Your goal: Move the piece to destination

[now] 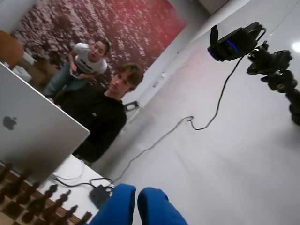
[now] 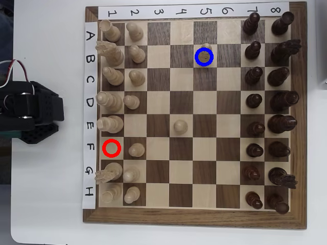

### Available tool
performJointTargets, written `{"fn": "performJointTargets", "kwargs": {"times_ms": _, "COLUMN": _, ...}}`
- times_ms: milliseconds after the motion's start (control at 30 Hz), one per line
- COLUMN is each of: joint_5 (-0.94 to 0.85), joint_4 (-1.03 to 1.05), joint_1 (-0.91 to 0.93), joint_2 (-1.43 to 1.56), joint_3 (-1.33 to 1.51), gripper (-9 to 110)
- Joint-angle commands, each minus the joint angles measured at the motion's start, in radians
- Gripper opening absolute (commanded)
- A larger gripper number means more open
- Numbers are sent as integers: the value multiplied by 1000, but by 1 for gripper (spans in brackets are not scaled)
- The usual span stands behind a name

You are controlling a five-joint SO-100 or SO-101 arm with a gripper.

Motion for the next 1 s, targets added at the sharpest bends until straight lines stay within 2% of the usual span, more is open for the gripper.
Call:
{"fn": "performJointTargets", "kwargs": {"times_ms": 0, "joint_5": -184, "joint_4": 6, "joint_1": 201, "joint_2": 5, "joint_3": -25, "gripper": 0}}
{"fn": "performJointTargets", "kwargs": {"times_ms": 200, "joint_5": -255, "joint_4": 9, "joint_1": 459, "joint_2": 25, "joint_3": 112, "gripper": 0}}
{"fn": "performJointTargets", "kwargs": {"times_ms": 500, "joint_5": -377, "joint_4": -5, "joint_1": 804, "joint_2": 98, "joint_3": 525, "gripper": 0}}
{"fn": "performJointTargets", "kwargs": {"times_ms": 967, "joint_5": -594, "joint_4": -308, "joint_1": 1262, "joint_2": 302, "joint_3": 1149, "gripper": 0}}
